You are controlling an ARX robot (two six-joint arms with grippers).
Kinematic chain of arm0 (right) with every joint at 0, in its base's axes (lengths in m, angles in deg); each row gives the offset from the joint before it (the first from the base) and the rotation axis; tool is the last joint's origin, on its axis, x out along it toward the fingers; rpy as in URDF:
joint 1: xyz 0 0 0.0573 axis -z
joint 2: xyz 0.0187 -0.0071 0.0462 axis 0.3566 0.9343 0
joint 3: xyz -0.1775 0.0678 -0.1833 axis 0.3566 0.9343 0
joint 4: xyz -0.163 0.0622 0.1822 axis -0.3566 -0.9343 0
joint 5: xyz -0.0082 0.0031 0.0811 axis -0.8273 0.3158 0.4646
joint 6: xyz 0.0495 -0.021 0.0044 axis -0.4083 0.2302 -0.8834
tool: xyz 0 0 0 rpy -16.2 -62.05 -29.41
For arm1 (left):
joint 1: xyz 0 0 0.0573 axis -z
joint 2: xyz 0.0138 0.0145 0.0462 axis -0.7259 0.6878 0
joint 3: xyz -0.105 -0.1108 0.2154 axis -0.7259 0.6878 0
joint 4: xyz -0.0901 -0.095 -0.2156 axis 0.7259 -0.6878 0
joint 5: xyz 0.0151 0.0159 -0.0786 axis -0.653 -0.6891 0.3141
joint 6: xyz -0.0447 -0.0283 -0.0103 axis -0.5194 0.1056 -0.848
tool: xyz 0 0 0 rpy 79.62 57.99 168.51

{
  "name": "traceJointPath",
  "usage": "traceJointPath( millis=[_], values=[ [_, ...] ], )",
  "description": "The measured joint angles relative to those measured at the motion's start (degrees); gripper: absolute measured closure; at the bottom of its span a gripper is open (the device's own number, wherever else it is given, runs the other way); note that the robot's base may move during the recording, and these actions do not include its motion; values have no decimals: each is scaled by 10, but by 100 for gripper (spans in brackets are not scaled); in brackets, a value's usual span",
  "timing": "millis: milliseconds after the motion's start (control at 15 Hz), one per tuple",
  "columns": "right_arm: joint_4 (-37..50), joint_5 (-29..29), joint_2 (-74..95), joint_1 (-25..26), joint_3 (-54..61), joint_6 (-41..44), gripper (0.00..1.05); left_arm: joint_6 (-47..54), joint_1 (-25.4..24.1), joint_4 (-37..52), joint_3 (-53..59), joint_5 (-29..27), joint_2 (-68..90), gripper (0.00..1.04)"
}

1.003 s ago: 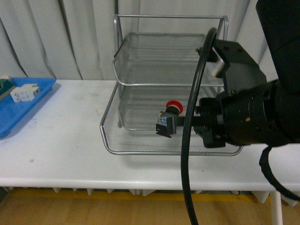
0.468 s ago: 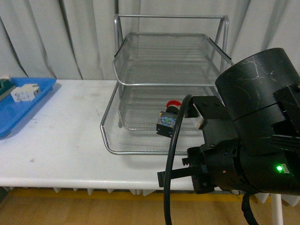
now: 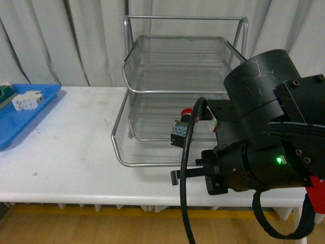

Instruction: Place button on rack with both arms

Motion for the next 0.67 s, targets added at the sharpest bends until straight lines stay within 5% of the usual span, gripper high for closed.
traceJointPath(
  millis=[668],
  values=[
    [-42,-9,43,45,-96,2,103,0,0,0,0,0,0,7]
  ],
)
